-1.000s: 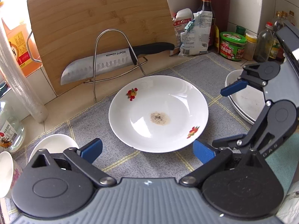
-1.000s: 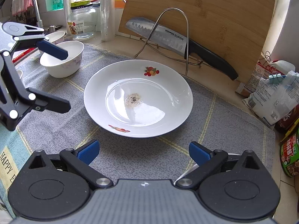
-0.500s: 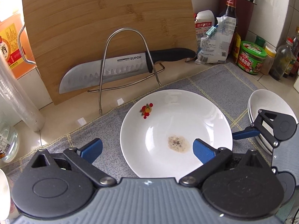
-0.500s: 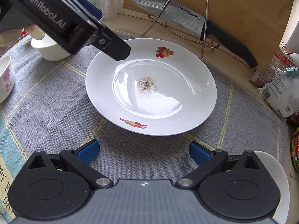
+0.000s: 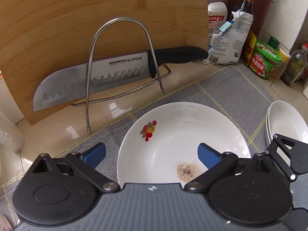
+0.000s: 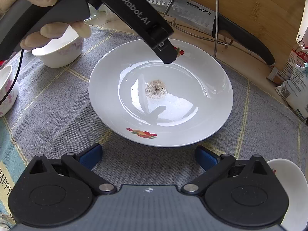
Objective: Organize plates and bowls
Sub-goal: 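Close the left gripper on the stained plate's rim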
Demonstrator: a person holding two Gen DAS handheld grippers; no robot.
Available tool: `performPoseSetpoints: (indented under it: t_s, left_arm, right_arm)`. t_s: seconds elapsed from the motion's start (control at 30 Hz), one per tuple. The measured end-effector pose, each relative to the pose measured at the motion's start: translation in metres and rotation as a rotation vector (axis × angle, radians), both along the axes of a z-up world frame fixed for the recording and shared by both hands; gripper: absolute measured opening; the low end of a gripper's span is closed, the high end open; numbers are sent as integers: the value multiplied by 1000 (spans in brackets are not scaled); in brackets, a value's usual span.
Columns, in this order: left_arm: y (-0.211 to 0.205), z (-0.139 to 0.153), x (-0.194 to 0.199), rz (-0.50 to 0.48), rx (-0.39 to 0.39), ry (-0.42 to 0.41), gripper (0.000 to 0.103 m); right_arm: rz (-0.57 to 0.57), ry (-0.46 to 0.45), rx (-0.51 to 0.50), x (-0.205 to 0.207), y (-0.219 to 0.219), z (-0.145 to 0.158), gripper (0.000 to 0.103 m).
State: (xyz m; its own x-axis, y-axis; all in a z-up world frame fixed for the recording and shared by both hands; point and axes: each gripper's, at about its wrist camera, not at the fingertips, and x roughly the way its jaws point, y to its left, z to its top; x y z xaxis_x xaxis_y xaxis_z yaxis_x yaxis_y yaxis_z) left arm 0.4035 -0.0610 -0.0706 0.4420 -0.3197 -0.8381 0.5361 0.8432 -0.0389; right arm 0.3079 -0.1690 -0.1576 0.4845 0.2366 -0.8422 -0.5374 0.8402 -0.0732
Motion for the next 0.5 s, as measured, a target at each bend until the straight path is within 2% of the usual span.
performPoseSetpoints:
  t_s: [0.27,0.37,0.5]
  left_arm:
    - [-5,-13,26,-48,8,87,80]
    - [-4,-15,34,-74,11,124,76]
    - [-5,-17,40,-118,10,163,76]
  right_arm:
    - [-11,-32,19,-8,-2,-1,103]
    - [-17,-36,21,-9,-1,-1,103]
    - [-19,-44,24,-10,-1,-1,103]
